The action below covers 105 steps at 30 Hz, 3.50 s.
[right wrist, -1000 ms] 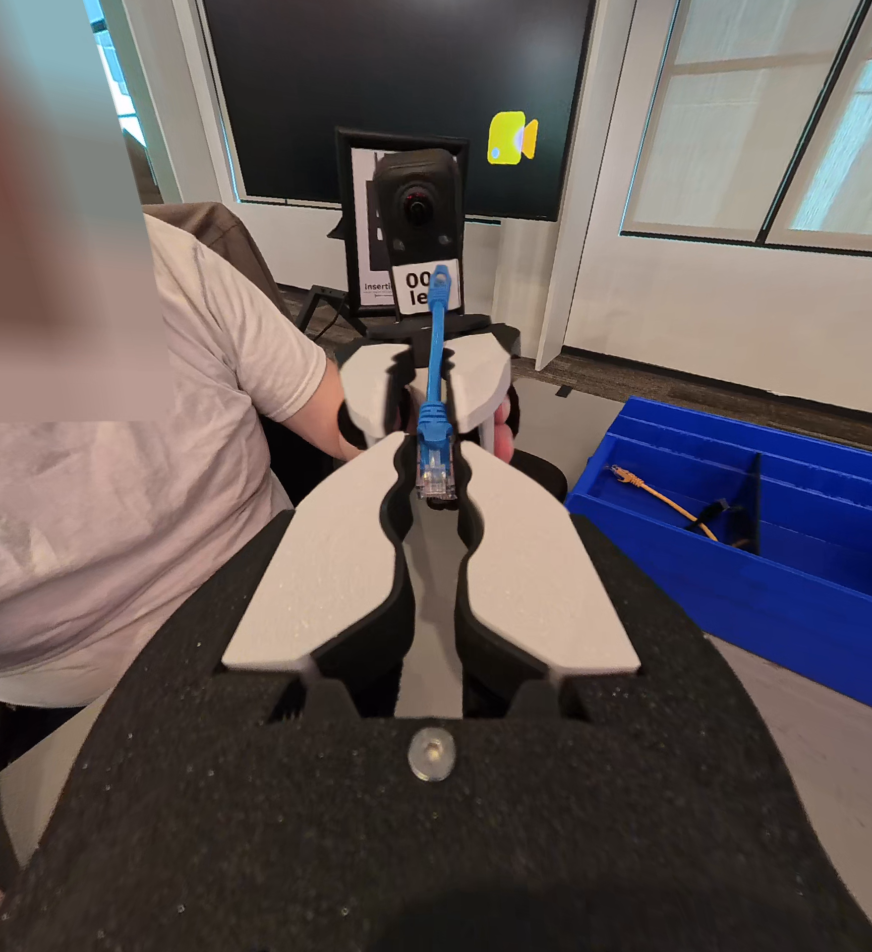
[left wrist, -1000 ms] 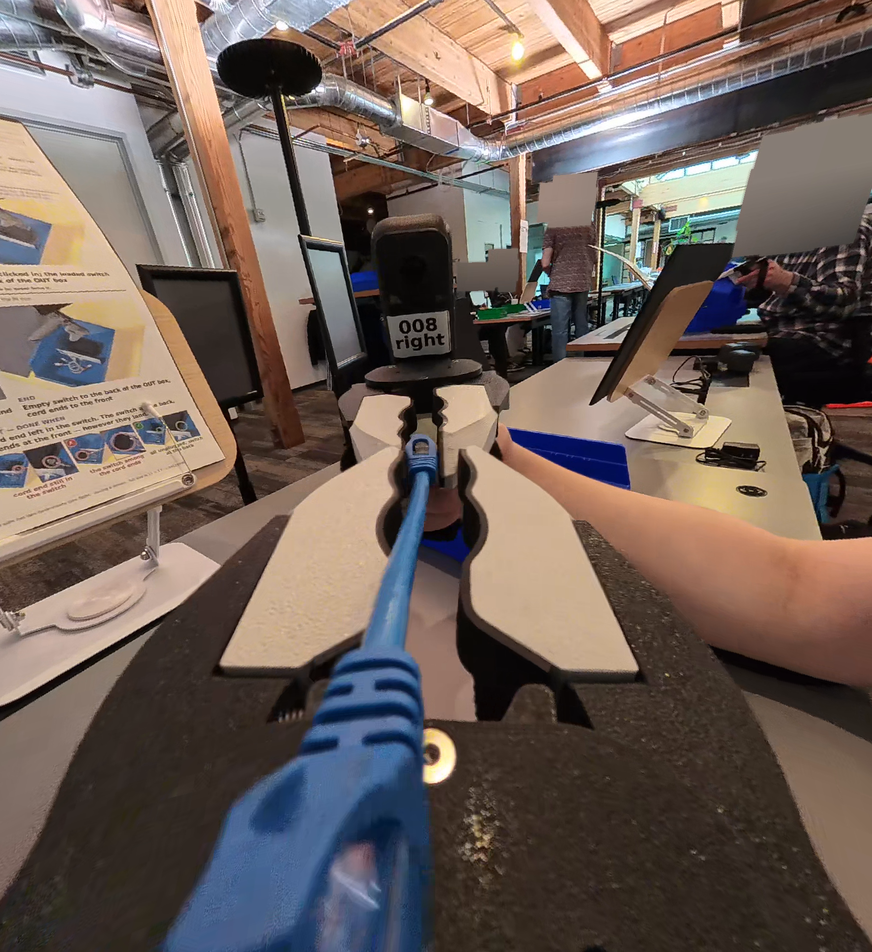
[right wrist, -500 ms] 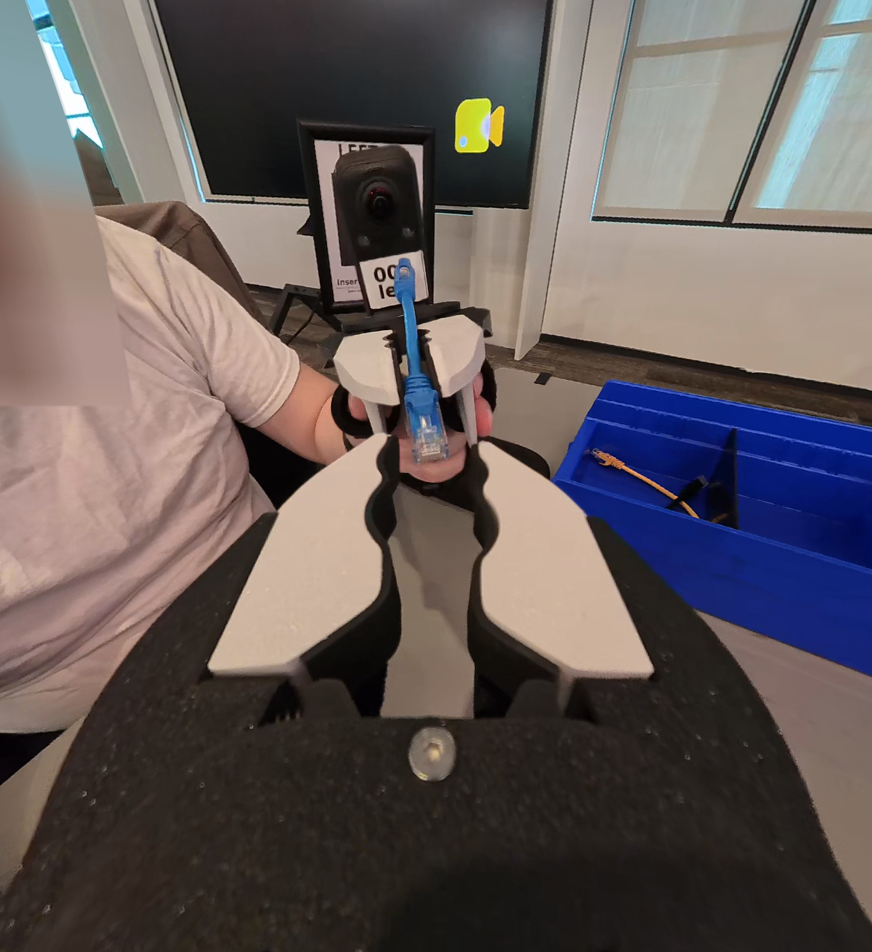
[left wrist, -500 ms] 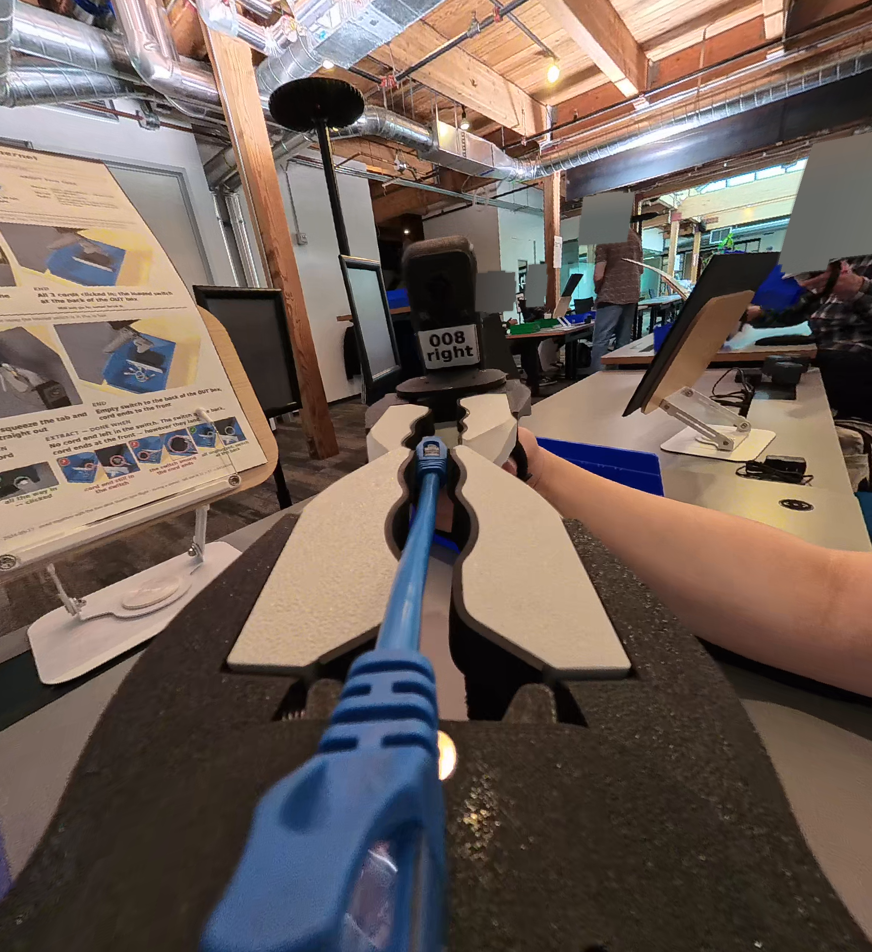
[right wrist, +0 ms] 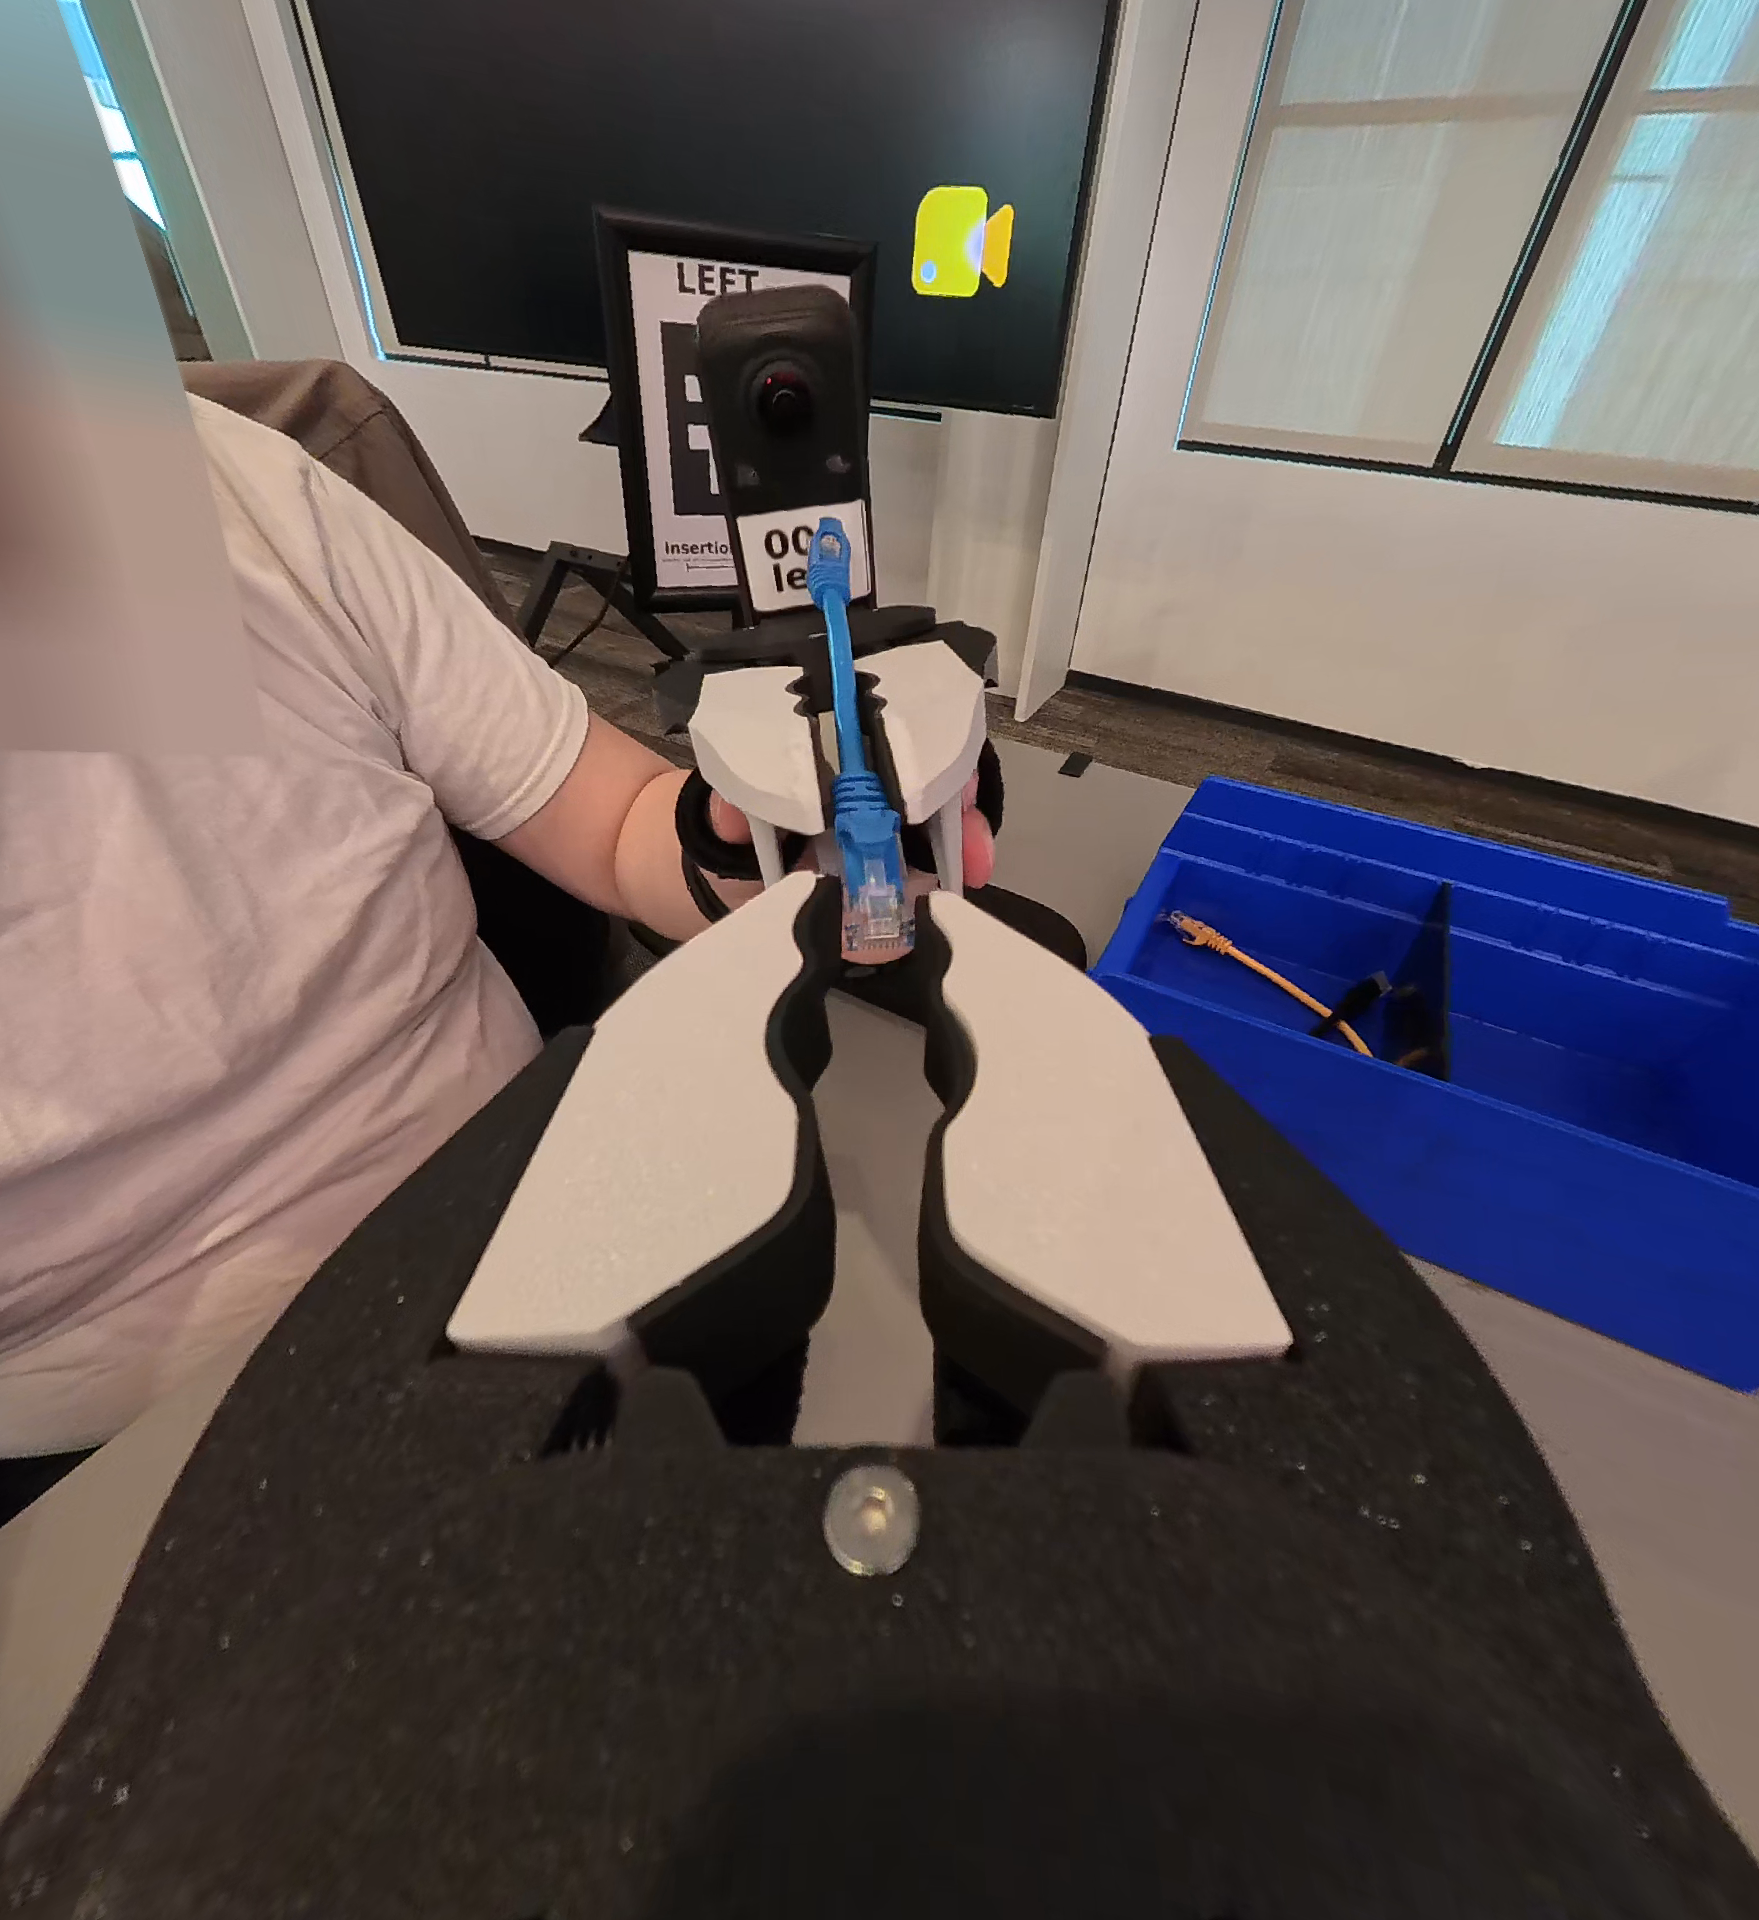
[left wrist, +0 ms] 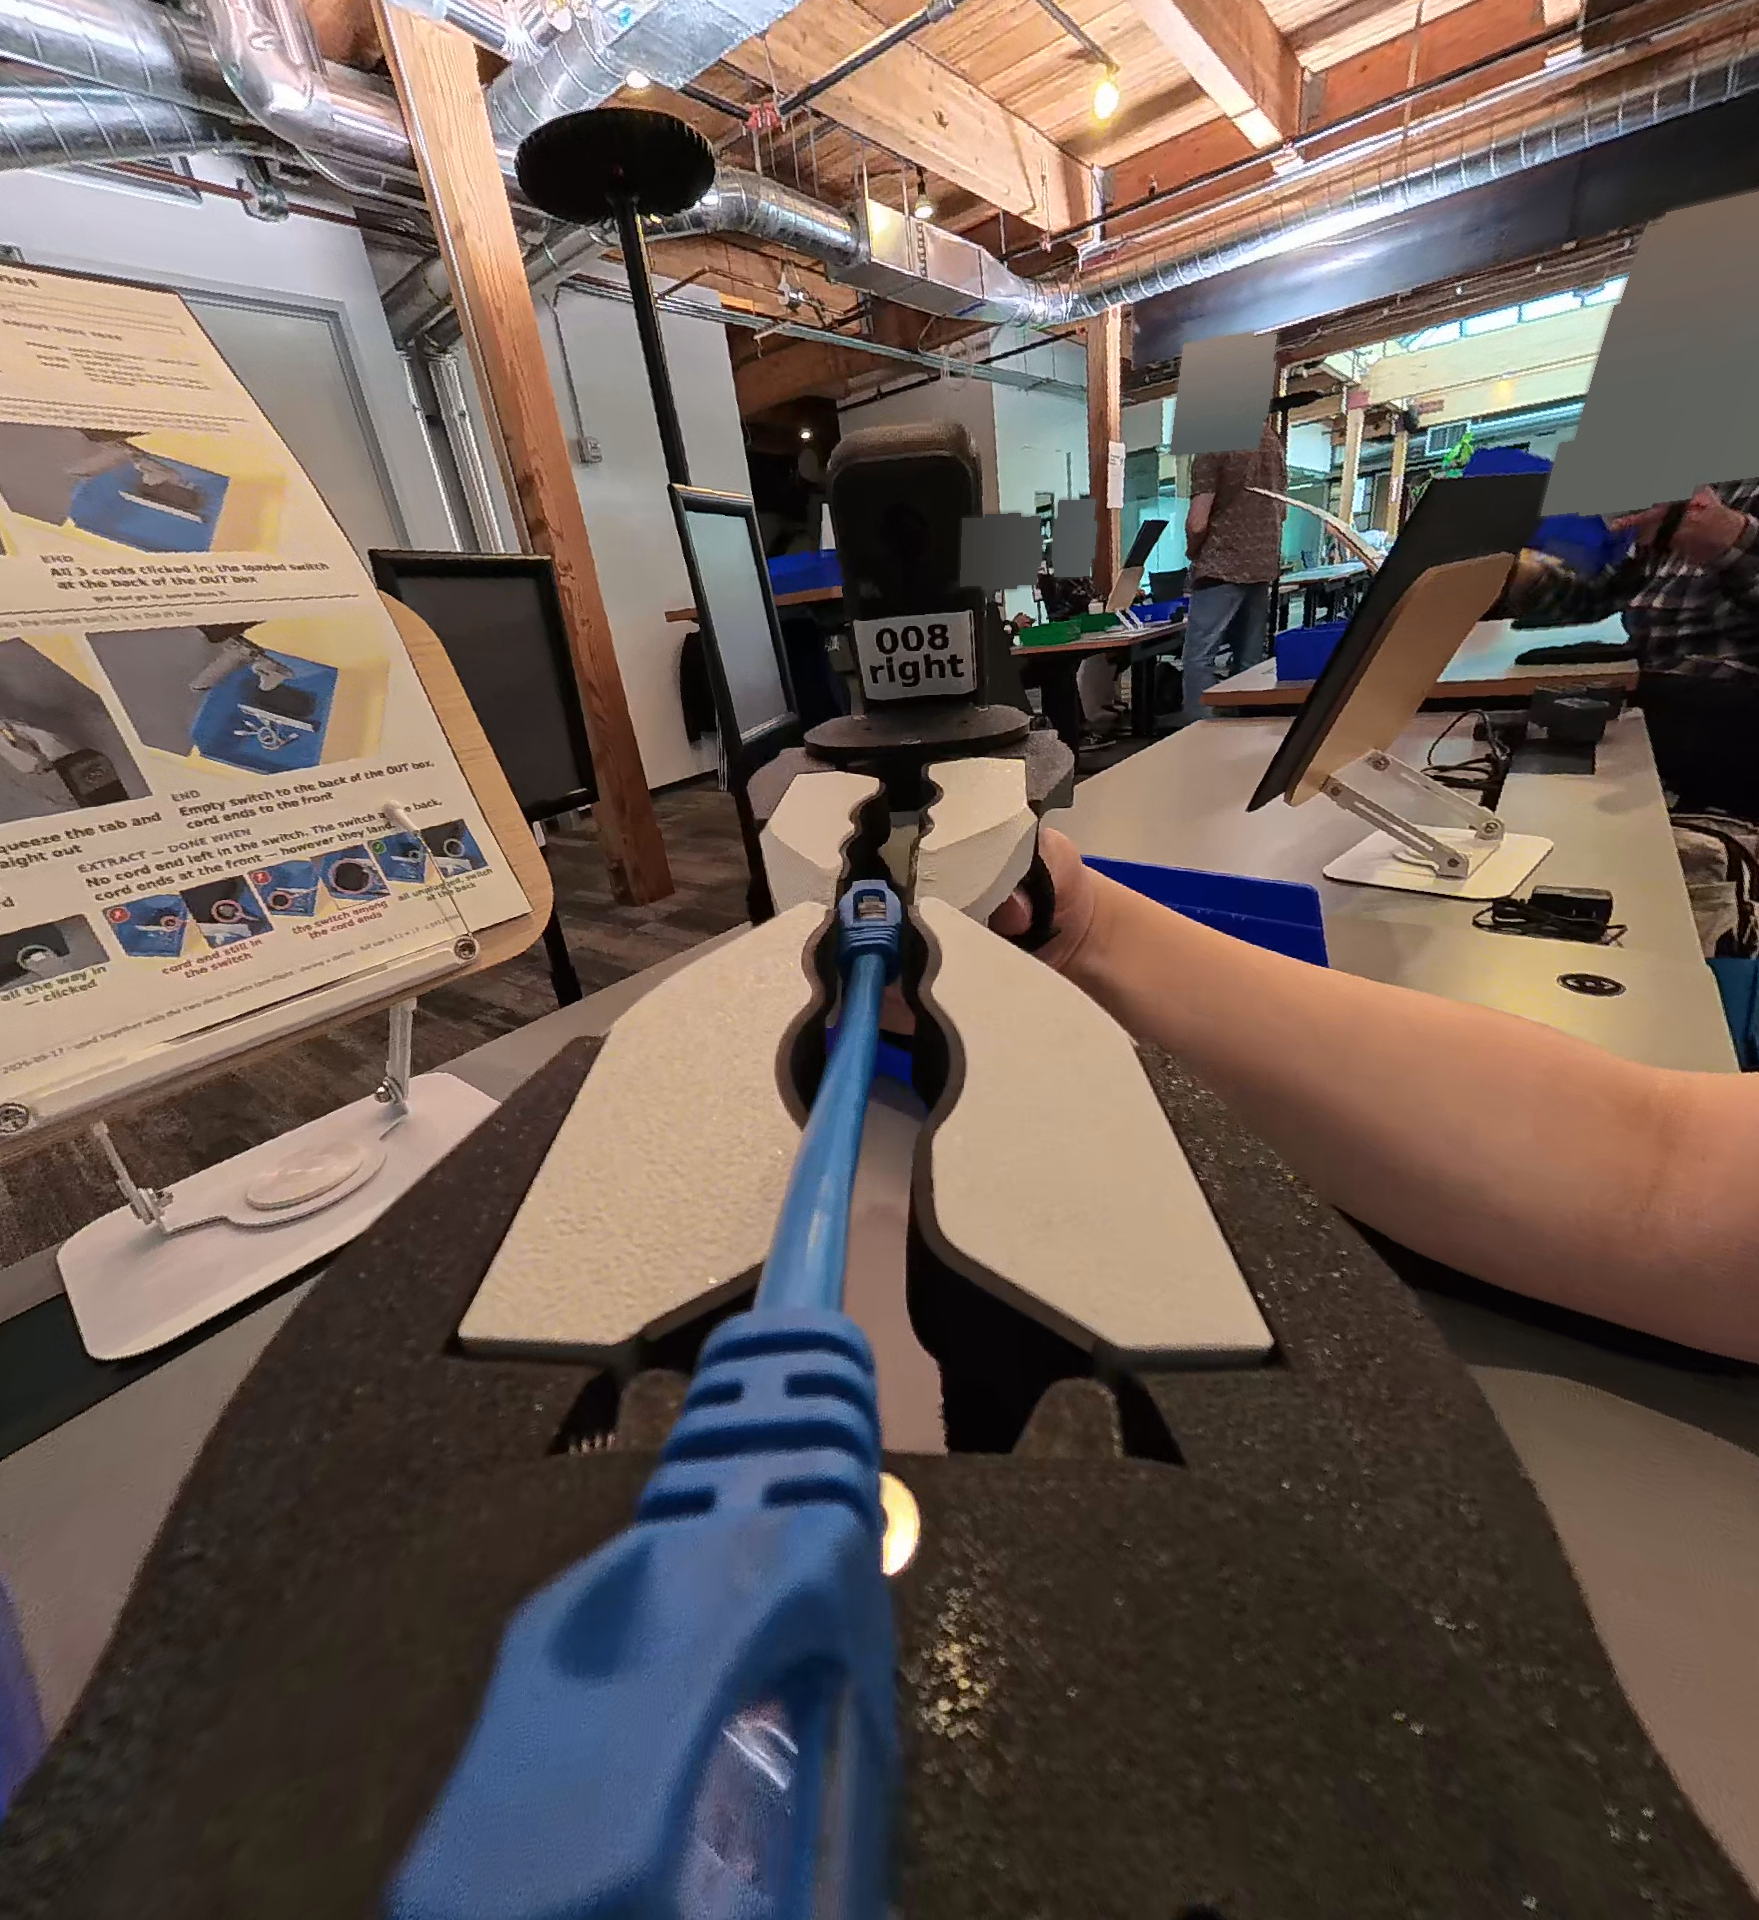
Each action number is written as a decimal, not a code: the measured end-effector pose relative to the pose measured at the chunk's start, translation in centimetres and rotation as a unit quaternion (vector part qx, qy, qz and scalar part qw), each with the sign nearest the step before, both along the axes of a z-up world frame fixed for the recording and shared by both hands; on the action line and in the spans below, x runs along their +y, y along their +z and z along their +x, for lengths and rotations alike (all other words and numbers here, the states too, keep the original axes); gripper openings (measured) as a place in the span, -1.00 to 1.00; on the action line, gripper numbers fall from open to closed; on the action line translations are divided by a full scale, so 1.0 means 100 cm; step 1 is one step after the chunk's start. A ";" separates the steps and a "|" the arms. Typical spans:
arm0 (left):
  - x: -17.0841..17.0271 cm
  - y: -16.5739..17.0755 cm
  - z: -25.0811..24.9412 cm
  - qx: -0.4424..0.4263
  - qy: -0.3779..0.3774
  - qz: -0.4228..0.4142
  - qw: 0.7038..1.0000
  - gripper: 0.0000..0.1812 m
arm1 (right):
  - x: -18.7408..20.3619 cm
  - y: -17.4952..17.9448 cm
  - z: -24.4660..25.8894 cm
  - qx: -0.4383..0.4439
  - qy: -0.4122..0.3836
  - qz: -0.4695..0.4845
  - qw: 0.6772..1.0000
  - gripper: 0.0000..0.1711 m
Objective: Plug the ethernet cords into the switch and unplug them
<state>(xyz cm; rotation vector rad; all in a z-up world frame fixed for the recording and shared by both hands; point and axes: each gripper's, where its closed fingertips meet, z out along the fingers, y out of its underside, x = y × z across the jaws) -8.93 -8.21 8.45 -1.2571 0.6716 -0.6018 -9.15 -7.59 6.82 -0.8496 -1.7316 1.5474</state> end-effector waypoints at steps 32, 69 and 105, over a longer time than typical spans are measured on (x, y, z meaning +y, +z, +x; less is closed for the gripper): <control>0.002 0.001 0.000 0.006 0.003 0.003 1.000 -0.88 | 0.000 0.001 0.000 0.002 -0.003 -0.007 1.000 -0.86; -0.027 0.030 -0.076 0.188 0.075 -0.037 0.979 -0.56 | 0.028 0.000 0.024 -0.030 -0.092 0.066 0.993 -0.87; 0.013 -0.019 0.006 0.171 -0.036 -0.063 0.983 -0.61 | 0.002 0.010 0.003 0.039 -0.035 0.066 0.996 -0.87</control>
